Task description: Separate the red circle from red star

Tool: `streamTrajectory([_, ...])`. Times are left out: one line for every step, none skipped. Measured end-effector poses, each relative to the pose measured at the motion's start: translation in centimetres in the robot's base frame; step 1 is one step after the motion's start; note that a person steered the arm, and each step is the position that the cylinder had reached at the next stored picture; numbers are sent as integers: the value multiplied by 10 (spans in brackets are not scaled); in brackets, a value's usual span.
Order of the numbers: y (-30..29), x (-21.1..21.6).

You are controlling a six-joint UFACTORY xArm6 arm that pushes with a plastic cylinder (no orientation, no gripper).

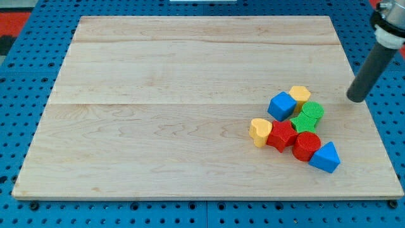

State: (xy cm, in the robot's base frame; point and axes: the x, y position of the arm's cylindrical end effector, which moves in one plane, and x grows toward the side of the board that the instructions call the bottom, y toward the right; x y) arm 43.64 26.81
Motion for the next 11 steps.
streamTrajectory([13,55])
streamTrajectory([-11,96])
streamTrajectory([-10,105])
streamTrajectory([-2,132])
streamTrajectory([-11,137])
streamTrajectory([-21,124])
streamTrajectory([-39,98])
streamTrajectory([-66,96])
streamTrajectory([-47,102])
streamTrajectory([-65,111])
streamTrajectory([-99,108])
